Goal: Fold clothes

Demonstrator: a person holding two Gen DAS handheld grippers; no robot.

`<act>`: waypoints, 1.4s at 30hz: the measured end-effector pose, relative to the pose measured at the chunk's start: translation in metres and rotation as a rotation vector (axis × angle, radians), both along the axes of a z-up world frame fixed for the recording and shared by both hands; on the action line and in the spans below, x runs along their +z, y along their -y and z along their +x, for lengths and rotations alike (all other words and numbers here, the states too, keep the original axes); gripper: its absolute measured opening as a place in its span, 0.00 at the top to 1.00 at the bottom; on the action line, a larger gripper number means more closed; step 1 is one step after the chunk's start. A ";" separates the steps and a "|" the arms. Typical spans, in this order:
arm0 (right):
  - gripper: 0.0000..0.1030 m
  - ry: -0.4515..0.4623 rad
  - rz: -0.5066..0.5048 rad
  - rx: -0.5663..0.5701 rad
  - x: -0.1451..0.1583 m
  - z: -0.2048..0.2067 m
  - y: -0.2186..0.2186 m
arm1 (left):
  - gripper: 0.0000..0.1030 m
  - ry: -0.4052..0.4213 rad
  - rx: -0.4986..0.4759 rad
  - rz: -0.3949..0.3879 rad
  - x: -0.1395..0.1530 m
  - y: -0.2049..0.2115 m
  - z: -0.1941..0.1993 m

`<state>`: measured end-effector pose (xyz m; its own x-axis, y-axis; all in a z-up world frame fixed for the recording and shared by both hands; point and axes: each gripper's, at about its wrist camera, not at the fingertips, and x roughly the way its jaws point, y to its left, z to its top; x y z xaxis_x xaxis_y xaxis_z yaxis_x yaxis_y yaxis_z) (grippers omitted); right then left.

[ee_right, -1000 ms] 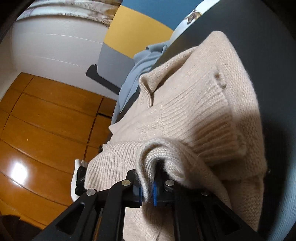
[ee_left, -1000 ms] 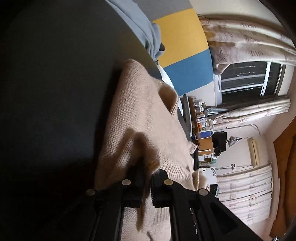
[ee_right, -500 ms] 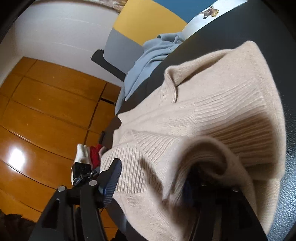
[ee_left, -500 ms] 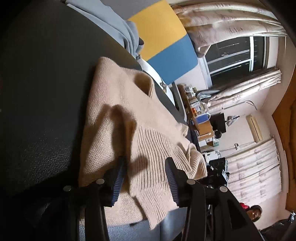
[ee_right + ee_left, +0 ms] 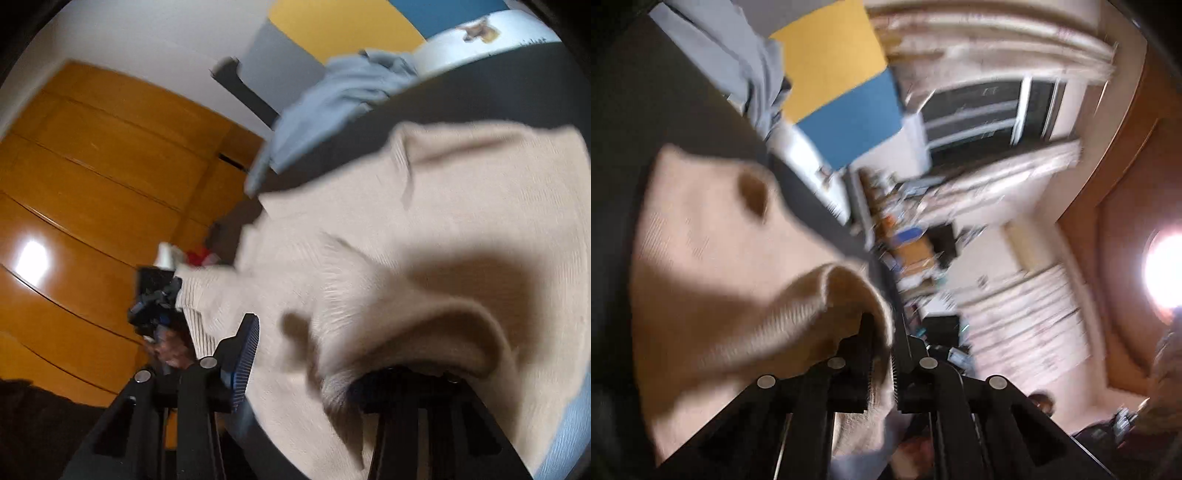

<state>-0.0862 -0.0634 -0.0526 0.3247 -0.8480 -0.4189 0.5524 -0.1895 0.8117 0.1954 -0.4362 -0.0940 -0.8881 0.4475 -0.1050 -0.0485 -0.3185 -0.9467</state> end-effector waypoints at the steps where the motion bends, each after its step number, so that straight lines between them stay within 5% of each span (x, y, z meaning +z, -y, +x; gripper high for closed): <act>1: 0.55 0.057 -0.067 -0.059 0.000 -0.014 -0.004 | 0.93 -0.002 0.038 0.067 -0.005 0.011 -0.006; 2: 0.51 0.118 -0.136 -0.123 0.000 -0.029 -0.007 | 0.84 0.004 0.084 0.148 -0.014 0.023 -0.013; 4: 0.00 0.341 -0.250 -0.289 -0.021 -0.066 -0.018 | 0.73 0.051 0.185 0.302 -0.041 0.046 -0.024; 7: 0.00 0.421 -0.263 -0.362 -0.037 -0.083 -0.022 | 0.70 0.133 0.299 0.399 -0.071 0.066 -0.023; 11: 0.00 0.356 -0.259 -0.340 -0.027 -0.077 -0.027 | 0.69 0.218 0.339 0.283 -0.069 0.071 -0.008; 15: 0.00 0.083 -0.104 -0.326 0.002 -0.062 -0.039 | 0.67 0.336 0.304 -0.036 -0.043 0.059 0.003; 18: 0.03 -0.148 0.064 -0.325 0.015 -0.053 -0.038 | 0.65 0.472 0.236 -0.469 -0.014 0.033 -0.007; 19: 0.14 -0.208 0.114 -0.325 0.017 -0.051 -0.035 | 0.65 0.497 0.209 -0.550 -0.013 0.023 -0.008; 21: 0.33 -0.295 0.216 -0.329 0.014 -0.054 -0.023 | 0.65 0.535 0.120 -0.655 -0.010 0.004 -0.020; 25: 0.38 -0.307 0.289 -0.358 0.014 -0.066 -0.001 | 0.64 0.448 -0.058 -0.707 0.002 -0.036 -0.042; 28: 0.36 -0.304 0.307 -0.351 0.013 -0.064 0.011 | 0.65 0.504 -0.096 -0.788 0.001 -0.054 -0.060; 32: 0.36 -0.409 0.353 -0.337 0.012 -0.036 0.005 | 0.63 0.414 -0.122 -0.448 -0.005 -0.028 -0.061; 39: 0.25 -0.288 0.304 -0.403 -0.003 -0.036 -0.016 | 0.55 0.298 -0.074 -0.119 -0.026 0.015 -0.077; 42: 0.25 -0.286 0.298 -0.409 -0.004 -0.032 -0.017 | 0.55 0.159 0.062 0.000 -0.018 0.042 -0.070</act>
<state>-0.1179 -0.0463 -0.0565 -0.1662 -0.7126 -0.6816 0.5758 -0.6313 0.5196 0.1250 -0.4787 -0.1124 -0.8863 0.3922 -0.2464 0.1218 -0.3158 -0.9410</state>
